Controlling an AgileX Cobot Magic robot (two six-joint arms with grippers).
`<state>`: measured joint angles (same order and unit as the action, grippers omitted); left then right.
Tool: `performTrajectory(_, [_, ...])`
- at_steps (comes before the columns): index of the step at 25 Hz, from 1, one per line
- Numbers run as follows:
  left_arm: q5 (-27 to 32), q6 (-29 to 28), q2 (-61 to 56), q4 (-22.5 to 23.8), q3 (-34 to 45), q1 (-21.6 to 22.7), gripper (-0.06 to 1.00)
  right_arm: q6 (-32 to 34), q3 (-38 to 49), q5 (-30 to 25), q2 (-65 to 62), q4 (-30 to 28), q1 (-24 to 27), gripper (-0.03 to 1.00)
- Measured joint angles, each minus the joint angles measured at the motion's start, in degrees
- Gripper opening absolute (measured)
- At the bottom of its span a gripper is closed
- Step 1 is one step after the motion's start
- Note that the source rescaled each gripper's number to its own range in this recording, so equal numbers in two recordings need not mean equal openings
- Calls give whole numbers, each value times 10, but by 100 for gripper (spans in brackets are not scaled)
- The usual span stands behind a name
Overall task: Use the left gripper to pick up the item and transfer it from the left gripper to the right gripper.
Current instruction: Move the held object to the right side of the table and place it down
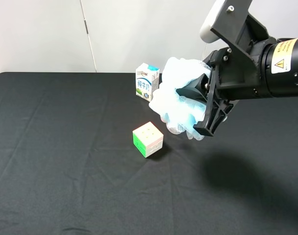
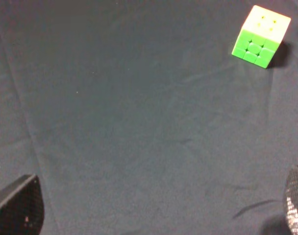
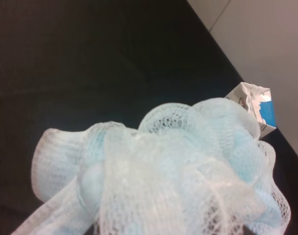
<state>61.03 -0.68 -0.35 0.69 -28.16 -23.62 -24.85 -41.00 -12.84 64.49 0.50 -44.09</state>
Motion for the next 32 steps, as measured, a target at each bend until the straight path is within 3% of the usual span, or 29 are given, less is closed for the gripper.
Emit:
performTrajectory(12, [-1,0,0,-1,0,11,96,35,0,-24,0,1,0,2])
performTrajectory(16, [-1,0,0,-1,0,72,96,71,0,-46,0,1,0,1])
performTrajectory(25, [-1,0,0,-1,0,269,96,141,0,-97,0,1,14,0])
performTrajectory(28, [-1,0,0,-1,0,301,96,163,0,-111,0,0,60,0])
performTrajectory(32, [-1,0,0,-1,0,313,96,168,0,-115,12,-1,123,0])
